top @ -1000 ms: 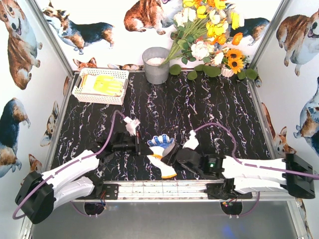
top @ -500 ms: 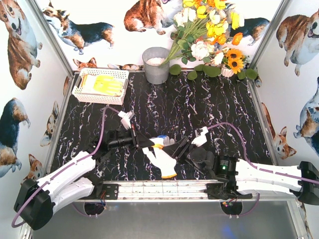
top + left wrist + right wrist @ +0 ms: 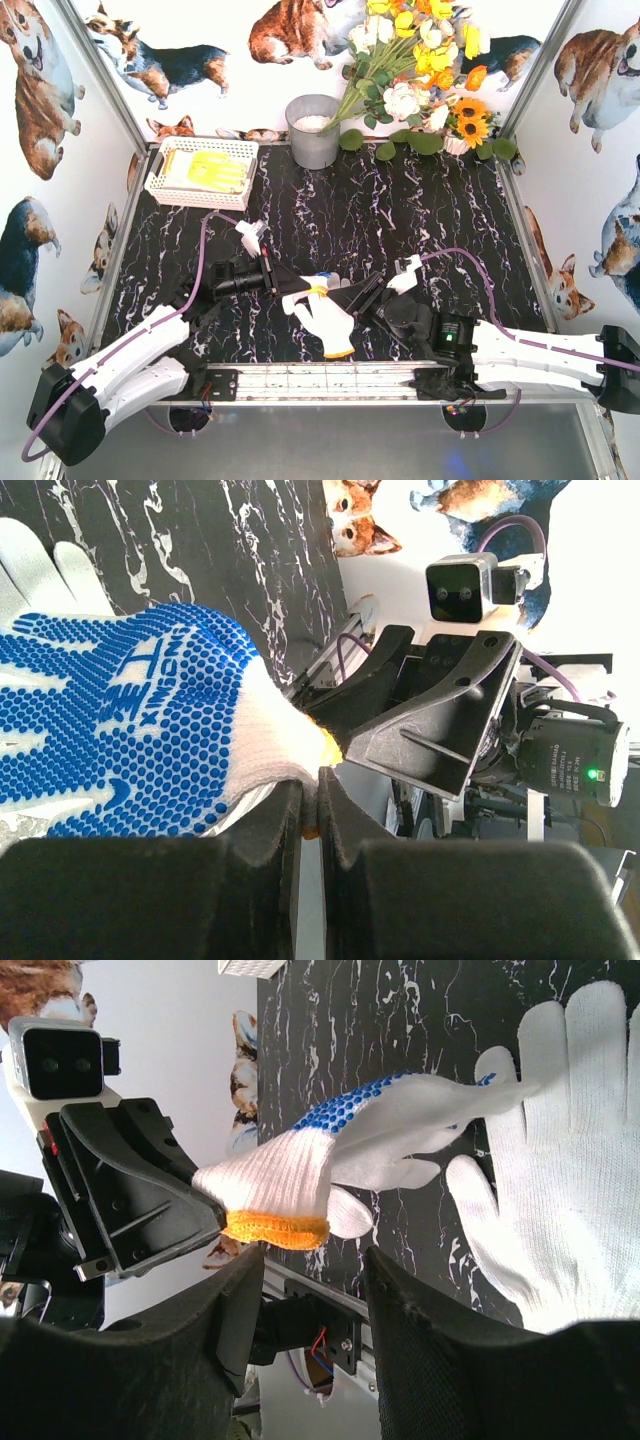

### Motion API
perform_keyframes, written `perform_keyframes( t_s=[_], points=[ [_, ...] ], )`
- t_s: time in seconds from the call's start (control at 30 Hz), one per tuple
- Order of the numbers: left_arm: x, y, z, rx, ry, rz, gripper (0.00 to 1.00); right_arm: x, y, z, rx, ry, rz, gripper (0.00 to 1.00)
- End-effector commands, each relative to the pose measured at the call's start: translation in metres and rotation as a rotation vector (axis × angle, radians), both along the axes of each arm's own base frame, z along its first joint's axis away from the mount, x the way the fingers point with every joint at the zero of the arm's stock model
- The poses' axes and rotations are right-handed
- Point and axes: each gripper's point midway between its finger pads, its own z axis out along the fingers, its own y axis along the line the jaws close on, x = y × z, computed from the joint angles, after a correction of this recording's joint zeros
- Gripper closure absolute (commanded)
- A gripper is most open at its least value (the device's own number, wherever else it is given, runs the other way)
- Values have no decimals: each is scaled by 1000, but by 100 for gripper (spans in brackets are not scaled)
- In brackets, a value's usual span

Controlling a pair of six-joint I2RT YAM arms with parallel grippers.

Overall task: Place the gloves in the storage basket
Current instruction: Pair the glove with the glove.

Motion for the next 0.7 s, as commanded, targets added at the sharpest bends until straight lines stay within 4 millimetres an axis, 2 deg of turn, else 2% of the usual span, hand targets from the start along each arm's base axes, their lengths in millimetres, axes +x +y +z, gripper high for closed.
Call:
perform_keyframes(
  t_s=[0.0, 0.57, 0.67],
  points=[
    [2, -3, 32, -64, -80, -17, 100, 11, 4, 28, 95, -36, -52, 53],
    [-2, -2, 41, -82, -99, -30, 100, 19, 11, 47, 207, -47, -93, 55],
    [-2, -2, 42, -83, -100, -30, 100, 18, 12, 48, 221, -37, -94, 59]
  ],
)
